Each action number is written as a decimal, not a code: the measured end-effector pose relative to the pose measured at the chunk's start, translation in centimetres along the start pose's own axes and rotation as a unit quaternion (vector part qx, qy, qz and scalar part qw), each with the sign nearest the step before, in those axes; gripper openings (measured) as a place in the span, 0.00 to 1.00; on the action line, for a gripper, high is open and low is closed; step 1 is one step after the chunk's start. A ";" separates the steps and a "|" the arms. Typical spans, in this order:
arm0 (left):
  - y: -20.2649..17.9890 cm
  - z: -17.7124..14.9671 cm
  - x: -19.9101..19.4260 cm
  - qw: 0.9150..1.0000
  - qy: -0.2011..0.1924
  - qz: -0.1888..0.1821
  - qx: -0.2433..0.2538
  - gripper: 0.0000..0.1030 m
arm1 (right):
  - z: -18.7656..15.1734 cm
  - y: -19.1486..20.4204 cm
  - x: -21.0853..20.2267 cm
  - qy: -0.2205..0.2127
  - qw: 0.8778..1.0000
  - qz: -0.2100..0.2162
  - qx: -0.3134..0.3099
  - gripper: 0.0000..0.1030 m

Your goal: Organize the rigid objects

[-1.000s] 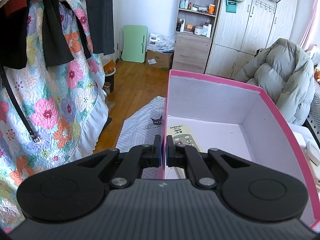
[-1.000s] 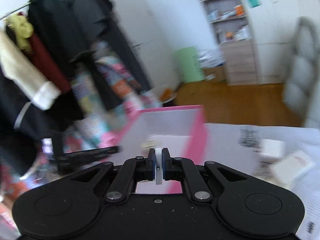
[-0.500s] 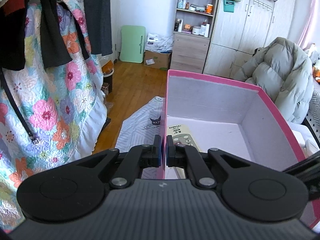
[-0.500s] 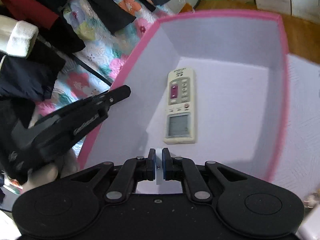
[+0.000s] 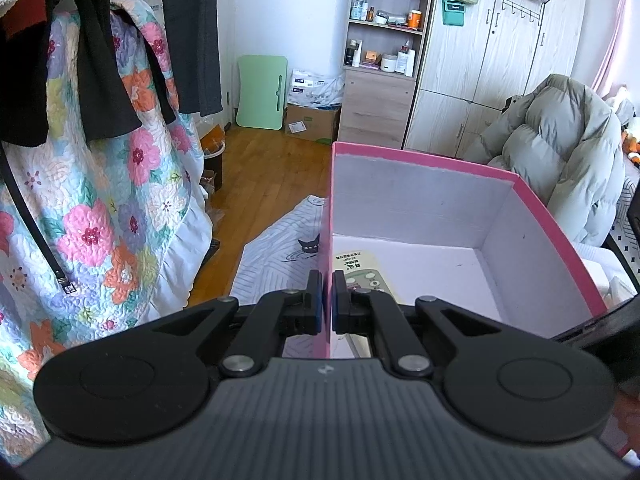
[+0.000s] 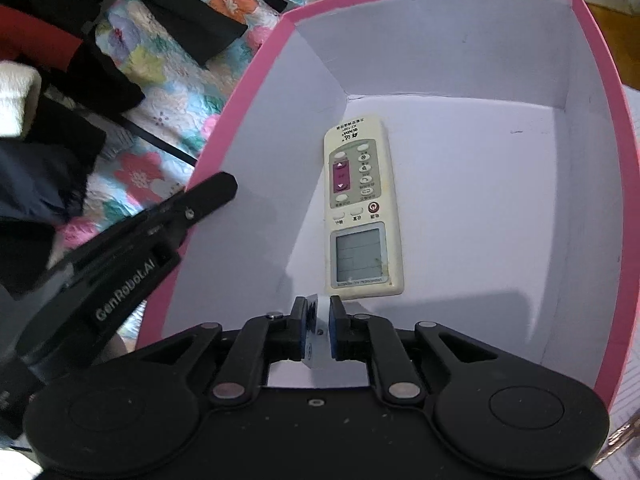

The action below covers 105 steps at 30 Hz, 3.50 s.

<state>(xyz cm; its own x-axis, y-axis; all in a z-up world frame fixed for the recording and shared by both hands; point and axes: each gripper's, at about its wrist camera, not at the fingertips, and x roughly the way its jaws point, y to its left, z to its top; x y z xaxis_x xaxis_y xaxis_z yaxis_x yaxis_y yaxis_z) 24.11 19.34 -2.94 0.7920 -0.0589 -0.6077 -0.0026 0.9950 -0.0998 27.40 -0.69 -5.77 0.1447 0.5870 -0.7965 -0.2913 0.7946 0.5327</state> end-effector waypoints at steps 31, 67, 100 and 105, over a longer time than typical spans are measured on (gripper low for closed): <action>-0.7 0.0 -0.3 0.999 -0.006 0.015 0.030 0.03 | -10.5 -10.9 -17.8 -0.143 0.973 -0.179 0.024 0.56; -1.1 0.1 -0.2 0.999 -0.005 0.020 0.042 0.03 | -5.6 -26.5 -15.0 -0.200 0.920 -0.194 0.275 0.81; -1.1 0.3 -0.3 0.999 -0.004 0.020 0.044 0.03 | -9.3 -16.3 -20.0 -0.287 0.940 -0.164 0.086 0.20; -1.1 0.4 -0.3 0.999 -0.004 0.020 0.044 0.03 | -8.4 -9.6 -20.2 -0.289 0.951 -0.105 -0.029 0.20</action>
<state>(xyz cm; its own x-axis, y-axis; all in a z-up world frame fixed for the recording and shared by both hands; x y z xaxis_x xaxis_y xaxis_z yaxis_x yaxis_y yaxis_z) 24.08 18.32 -2.36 0.7972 -0.0181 -0.6035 0.0188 0.9998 -0.0051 19.34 -21.49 2.75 0.6959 0.4169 -0.5847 -0.2482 0.9037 0.3489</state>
